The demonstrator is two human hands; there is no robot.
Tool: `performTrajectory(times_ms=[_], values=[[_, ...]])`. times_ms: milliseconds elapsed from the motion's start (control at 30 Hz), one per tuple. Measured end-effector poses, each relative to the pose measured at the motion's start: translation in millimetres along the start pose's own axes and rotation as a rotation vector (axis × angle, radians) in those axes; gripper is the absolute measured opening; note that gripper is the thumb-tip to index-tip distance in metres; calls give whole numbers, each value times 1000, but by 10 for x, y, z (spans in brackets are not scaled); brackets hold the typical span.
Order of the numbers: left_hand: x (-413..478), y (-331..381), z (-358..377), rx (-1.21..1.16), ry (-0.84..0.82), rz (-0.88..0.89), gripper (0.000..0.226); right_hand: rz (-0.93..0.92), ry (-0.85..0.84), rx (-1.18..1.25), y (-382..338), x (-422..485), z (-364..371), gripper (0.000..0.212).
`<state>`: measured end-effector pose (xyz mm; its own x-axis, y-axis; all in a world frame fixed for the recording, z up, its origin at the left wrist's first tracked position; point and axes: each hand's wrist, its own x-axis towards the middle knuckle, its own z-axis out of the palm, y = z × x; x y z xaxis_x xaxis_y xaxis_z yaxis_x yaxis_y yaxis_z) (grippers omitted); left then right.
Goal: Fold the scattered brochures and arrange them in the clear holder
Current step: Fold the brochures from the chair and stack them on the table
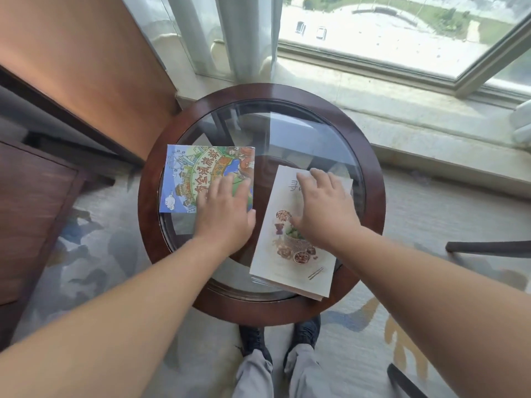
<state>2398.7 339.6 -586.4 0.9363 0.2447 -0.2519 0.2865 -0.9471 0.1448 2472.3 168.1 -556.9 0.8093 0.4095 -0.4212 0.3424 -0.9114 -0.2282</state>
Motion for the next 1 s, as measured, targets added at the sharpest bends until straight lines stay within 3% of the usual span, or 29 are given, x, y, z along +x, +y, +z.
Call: performTrajectory(times_ms=[167,333,467,633,700,833,933,1000], values=[[159,-13,136,-25,-200,-126,77,-1,-126,59,-173,-182,140,72],[-27,26,185,45,-113,-94,73,2,-152,19,-200,-251,231,66],[-59,106,120,14,-173,-95,76,-3,-172,43,-226,-310,247,67],[-7,48,-84,-264,28,-208,47,9,-124,215,-206,-318,179,61],[-33,49,-172,-382,142,-150,52,68,-47,445,-190,-304,78,57],[-225,123,-258,-394,304,182,53,334,174,963,-41,-268,-118,44],[-357,122,-166,-274,333,290,52,354,139,885,150,-319,-149,59],[-371,75,-70,-187,173,191,55,306,-12,721,221,-371,-77,67]])
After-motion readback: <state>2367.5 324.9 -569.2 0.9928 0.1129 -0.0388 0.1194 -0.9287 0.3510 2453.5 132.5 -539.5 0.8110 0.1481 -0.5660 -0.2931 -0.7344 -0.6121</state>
